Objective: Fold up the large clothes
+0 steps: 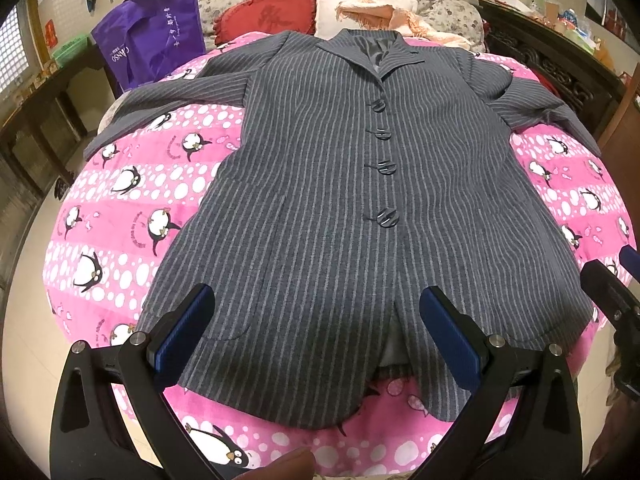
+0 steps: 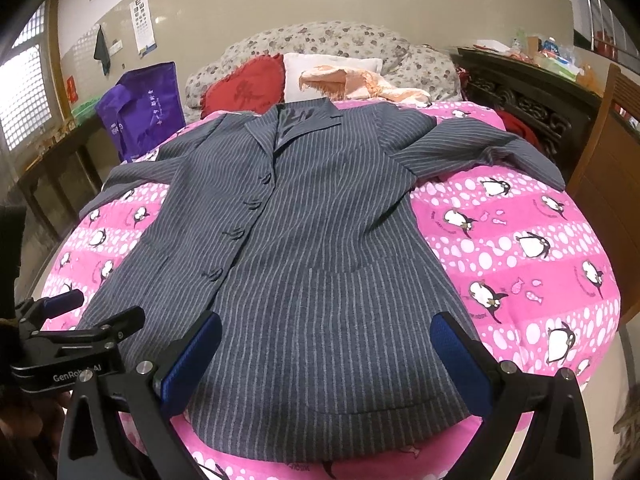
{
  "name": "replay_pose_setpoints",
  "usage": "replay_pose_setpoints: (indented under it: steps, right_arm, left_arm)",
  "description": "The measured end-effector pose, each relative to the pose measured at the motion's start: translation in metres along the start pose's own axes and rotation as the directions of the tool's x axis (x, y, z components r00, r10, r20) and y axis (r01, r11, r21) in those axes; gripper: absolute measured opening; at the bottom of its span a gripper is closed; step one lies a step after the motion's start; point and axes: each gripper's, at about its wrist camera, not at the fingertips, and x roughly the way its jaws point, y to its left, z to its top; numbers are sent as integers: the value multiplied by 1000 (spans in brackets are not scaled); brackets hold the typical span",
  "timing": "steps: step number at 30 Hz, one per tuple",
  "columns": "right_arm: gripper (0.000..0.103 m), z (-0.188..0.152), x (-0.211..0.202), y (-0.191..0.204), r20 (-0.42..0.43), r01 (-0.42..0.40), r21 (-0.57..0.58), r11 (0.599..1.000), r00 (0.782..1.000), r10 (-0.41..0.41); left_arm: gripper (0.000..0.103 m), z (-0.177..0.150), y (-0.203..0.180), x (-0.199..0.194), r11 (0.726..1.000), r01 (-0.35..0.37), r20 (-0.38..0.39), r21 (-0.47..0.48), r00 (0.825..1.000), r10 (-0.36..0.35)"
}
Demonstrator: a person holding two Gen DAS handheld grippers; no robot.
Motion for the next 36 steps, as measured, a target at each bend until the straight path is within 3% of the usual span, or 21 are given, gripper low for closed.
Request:
replay_pose_setpoints:
  steps: [36]
  right_arm:
    - [103,-8,0,7,-12,-8,5,1000,1000,8]
  left_arm:
    - [103,-8,2,4,1000,3,-16,-14,1000,-3]
